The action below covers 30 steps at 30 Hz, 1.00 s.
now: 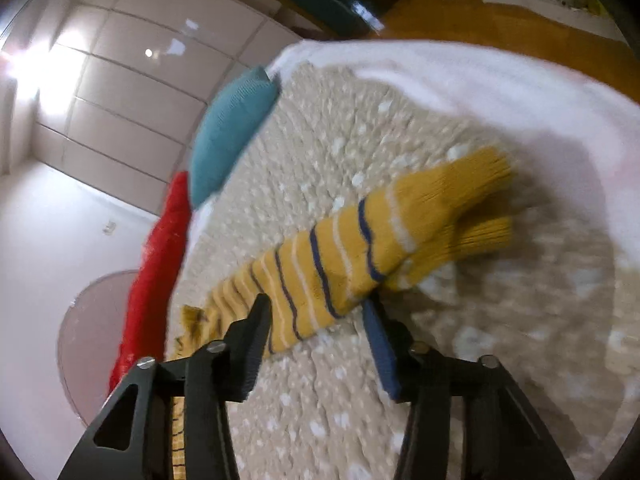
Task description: Fold small clothes
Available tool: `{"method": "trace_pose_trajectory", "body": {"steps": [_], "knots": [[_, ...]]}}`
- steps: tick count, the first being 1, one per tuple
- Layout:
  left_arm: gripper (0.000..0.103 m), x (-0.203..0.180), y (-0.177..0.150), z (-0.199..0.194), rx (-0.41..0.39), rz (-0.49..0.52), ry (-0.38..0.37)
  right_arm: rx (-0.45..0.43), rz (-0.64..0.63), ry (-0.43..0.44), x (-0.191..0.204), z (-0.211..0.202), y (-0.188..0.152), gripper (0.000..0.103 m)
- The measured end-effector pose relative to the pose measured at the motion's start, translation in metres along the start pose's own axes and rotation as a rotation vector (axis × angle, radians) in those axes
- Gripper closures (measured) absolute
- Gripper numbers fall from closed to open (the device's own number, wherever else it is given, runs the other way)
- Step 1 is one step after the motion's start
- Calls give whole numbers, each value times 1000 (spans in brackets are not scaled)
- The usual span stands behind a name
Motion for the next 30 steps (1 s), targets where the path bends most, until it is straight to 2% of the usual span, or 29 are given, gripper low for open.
{"method": "trace_pose_trajectory", "body": {"steps": [1,2,3,5,8,10,12,15,18,21,23,27,28,29,30], "knots": [[31,1,-1,1,4,-7,0,-6,-6,-34,2,7,0,64],[31,3,-2,1,8,-13,-1,-17,-14,-51,5,10,1,87],[31,5,-3,1,9,-19,-1,-23,-24,-67,8,13,3,97],[31,6,-3,-1,7,-22,-4,-34,-30,-59,19,10,13,97],[31,6,-2,-2,-2,-17,-8,-106,-111,55,66,-33,28,97],[31,3,-2,-1,-8,-12,-20,-157,-176,168,98,-74,32,97],[31,0,-3,0,-11,-4,-31,-191,-211,220,110,-103,29,97],[30,-1,-6,3,-7,4,-45,-180,-168,154,77,-103,20,97],[30,4,-9,1,-11,7,-61,-124,-41,22,8,-78,4,97],[30,11,-12,-2,-13,6,-68,-60,87,30,-46,-70,-30,97],[30,16,-14,-1,-10,-2,-70,-60,86,42,-53,-76,-43,97],[30,18,-14,0,-18,-12,-88,-97,51,15,-39,-84,-51,92],[30,17,-15,0,-22,-10,-91,-106,48,9,-35,-87,-49,84],[30,17,-15,-1,-26,-9,-94,-111,51,-1,-33,-88,-45,62],[29,18,-17,-2,-30,-10,-100,-120,61,-15,-33,-83,-40,50]]}}
Point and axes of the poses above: each gripper's, at about its wrist camera, not at the fingertips, and z roughly the way its jaws point, x to its left, y to its top, the point moved 4 cm from there along z, roughly the way its jaws point, and after that the axes turned 7 degrees about z, right-handed, at the moved point
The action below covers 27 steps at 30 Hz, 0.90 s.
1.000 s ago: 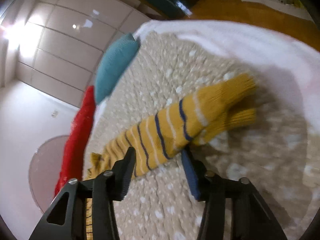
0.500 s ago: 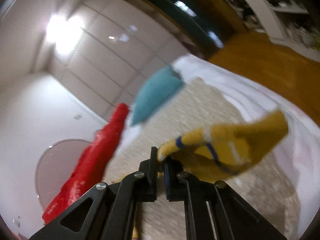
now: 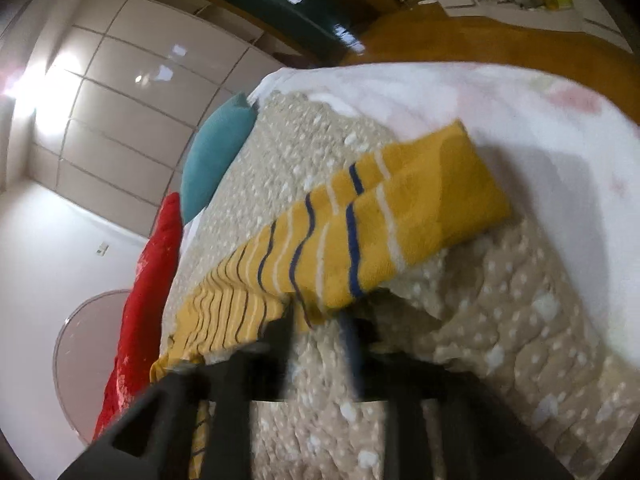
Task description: Fold small clothes
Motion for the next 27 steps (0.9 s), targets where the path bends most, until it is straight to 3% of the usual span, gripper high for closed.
{"method": "trace_pose_trajectory", "body": {"steps": [1,5,6,8,12,15,19,23,27], "knots": [[29,1,-1,-1,-3,-3,-6,-19,10,-13,0,1,4,38],[29,9,-4,-6,-11,-21,-18,-67,11,-87,-6,7,17,41],[29,12,-4,-9,-17,-29,-19,-79,6,-106,-8,8,19,46],[29,18,-3,-14,-32,-44,-25,-79,-26,-165,-8,11,23,91],[29,35,-2,-30,-78,-70,-23,-77,-166,-284,28,22,30,96],[29,49,-2,-43,-114,-67,-6,-81,-313,-280,96,31,18,96],[29,73,-3,-57,-170,-65,42,-25,-512,-179,210,62,-27,97],[29,109,-13,-62,-189,-117,68,117,-682,-65,307,123,-110,97],[29,147,-30,-63,-184,-213,84,266,-796,-16,364,198,-199,97]]}}
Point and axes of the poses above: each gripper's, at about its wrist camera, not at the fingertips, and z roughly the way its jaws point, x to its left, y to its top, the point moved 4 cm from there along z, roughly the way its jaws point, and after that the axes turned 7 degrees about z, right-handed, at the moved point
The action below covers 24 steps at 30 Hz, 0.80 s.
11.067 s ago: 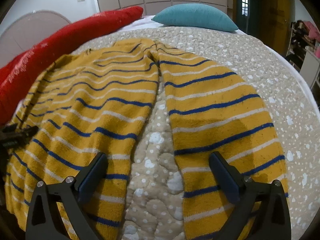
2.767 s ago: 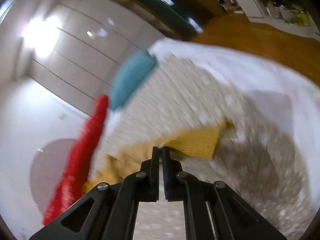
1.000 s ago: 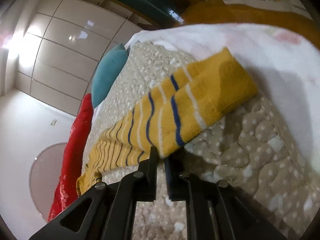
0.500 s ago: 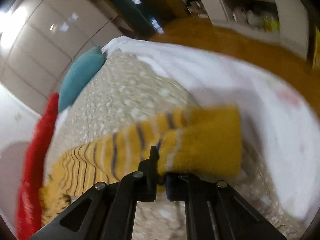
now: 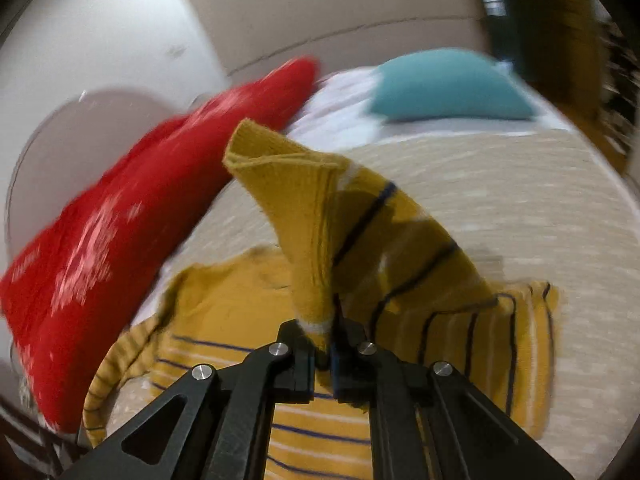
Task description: Fold small clothes
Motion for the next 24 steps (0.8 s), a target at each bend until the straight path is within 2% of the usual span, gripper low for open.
{"method": "trace_pose_trajectory", "body": {"steps": [2,5,9,11,12,13,14,15,21,24], "knots": [[29,18,-5,0,7,-50,4,62,-35,27,36,41,-11,97],[29,43,-12,-2,11,-112,11,148,-97,25,76,92,-32,97],[29,63,-18,-3,8,-154,28,251,-158,-19,100,146,-65,97],[29,67,-19,-2,5,-166,34,286,-204,-43,104,157,-78,91],[29,69,-20,-2,6,-171,35,280,-222,-57,107,159,-82,89],[29,70,-20,-1,8,-177,35,267,-235,-64,111,157,-86,76],[29,71,-21,0,10,-183,36,271,-238,-41,116,156,-89,59],[29,72,-21,1,10,-190,38,283,-240,-10,122,156,-94,54],[29,86,-22,-9,-12,-239,84,316,-366,92,159,128,-125,51],[29,106,-28,-23,-36,-300,146,323,-438,145,178,103,-146,51]]}}
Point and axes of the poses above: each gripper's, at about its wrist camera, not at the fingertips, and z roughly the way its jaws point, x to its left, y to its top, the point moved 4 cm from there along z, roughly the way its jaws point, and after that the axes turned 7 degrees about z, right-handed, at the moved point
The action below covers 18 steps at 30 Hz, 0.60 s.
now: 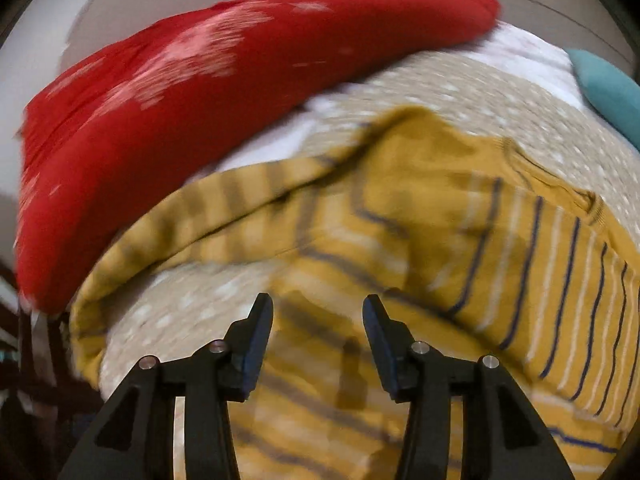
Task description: Fold small clothes
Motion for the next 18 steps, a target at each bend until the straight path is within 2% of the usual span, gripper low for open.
{"method": "trace_pose_trajectory", "body": {"steps": [5,8,12,15,18], "knots": [[29,47,-3,-17,-28,-128,84,46,-157,109,77,-8,-33,50],[28,66,-7,-26,-41,-186,93,96,-214,184,120,1,-56,46],[28,76,-10,-32,-41,-200,93,145,-273,241,170,22,-80,46],[28,75,-12,-32,-40,-200,87,179,-261,298,198,38,-90,45],[28,74,-13,-28,-34,-201,78,184,-246,322,212,50,-95,39]]}}
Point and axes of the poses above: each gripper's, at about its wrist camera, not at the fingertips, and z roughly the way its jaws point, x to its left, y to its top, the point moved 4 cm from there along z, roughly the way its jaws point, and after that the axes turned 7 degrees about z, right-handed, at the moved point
